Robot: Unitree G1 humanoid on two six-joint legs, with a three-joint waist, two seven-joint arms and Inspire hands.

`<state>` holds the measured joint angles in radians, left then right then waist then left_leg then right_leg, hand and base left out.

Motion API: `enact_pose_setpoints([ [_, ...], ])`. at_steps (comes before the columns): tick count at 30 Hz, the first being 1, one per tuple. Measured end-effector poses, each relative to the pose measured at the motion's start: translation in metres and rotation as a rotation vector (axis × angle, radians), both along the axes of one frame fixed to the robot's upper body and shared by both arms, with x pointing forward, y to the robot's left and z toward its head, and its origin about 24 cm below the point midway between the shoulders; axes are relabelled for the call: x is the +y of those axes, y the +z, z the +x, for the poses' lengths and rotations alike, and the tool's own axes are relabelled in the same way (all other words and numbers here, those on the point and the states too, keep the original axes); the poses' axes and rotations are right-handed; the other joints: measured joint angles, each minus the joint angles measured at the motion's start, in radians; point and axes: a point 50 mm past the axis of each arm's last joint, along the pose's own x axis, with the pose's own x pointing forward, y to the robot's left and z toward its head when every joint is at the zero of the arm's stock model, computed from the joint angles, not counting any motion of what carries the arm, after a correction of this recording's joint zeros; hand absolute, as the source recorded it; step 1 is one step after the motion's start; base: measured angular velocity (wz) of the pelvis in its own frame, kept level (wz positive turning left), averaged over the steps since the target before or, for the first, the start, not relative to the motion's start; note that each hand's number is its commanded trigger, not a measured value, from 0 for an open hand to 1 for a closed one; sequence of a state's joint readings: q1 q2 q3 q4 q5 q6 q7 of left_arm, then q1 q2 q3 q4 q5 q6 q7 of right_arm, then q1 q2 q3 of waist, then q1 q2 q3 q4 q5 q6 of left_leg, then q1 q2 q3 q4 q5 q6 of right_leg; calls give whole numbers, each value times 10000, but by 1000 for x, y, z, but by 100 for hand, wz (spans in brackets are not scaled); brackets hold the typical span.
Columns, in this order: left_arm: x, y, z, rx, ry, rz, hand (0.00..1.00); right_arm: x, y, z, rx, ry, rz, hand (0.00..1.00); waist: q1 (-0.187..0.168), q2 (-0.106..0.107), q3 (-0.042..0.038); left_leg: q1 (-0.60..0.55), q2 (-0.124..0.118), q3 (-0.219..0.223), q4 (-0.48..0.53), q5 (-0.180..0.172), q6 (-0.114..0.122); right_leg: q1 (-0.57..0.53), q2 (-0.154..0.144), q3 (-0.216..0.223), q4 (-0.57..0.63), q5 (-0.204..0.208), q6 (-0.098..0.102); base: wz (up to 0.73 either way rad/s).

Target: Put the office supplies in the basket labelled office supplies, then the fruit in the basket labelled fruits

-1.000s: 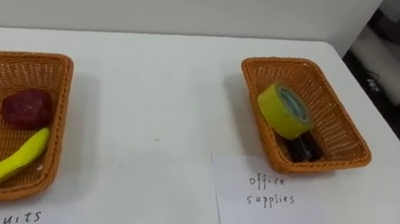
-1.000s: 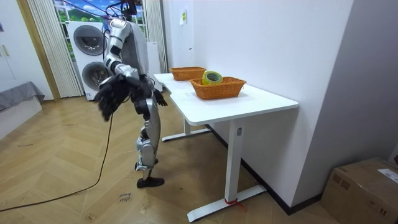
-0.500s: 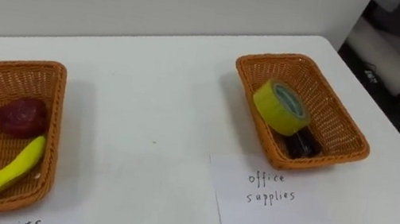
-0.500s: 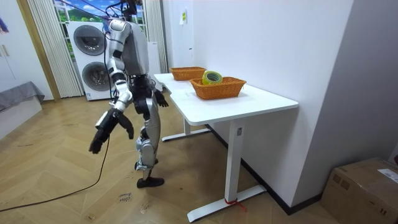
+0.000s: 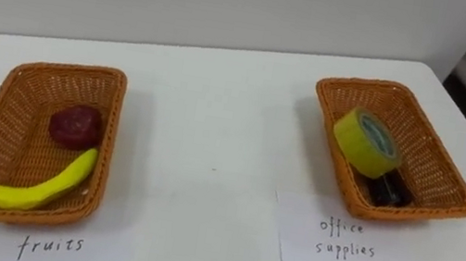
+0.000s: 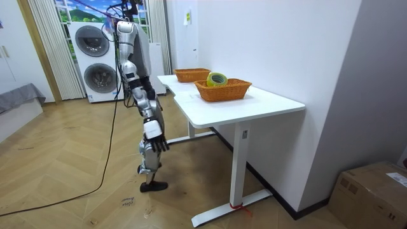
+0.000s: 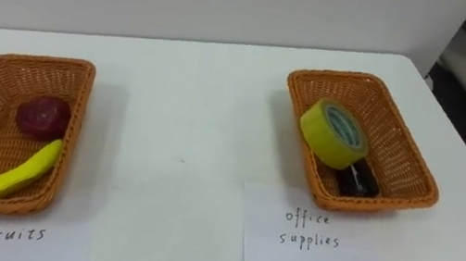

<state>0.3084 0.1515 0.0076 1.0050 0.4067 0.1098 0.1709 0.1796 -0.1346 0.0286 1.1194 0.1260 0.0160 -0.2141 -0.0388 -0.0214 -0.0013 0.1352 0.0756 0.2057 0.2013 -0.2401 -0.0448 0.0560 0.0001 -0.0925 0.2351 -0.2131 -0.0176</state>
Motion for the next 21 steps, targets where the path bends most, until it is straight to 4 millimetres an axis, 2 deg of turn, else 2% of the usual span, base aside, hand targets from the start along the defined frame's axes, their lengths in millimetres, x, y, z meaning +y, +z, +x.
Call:
enact_pose_setpoints([
  [3, -3, -1, 3, 39, -158, -198, 0, 5, 0, 12, -51, 1183, 49, 0, 198, 48, 17, -22, -3, -149, 20, 0, 0, 103, -21, -185, -116, 10, -7, 13],
  [7, -6, -2, 5, 142, -196, -416, 0, 9, 0, 22, -180, 1801, 123, 0, 331, 139, 50, -35, -7, -219, 23, 1, 0, 154, -29, -284, -148, -9, -13, 9],
  [14, -8, -3, 9, 206, -450, -655, 0, 8, 0, 19, -123, 1898, 237, 0, 457, 121, 81, -47, -62, -447, 22, 0, -1, 293, -107, -567, -207, -101, 1, 10],
  [21, -9, -3, 6, 404, -621, -671, 0, 8, 0, 18, -103, 1932, 376, 0, 473, 78, 81, -44, -83, -449, 13, 0, -1, 356, -118, -587, -305, -102, 6, 1],
])
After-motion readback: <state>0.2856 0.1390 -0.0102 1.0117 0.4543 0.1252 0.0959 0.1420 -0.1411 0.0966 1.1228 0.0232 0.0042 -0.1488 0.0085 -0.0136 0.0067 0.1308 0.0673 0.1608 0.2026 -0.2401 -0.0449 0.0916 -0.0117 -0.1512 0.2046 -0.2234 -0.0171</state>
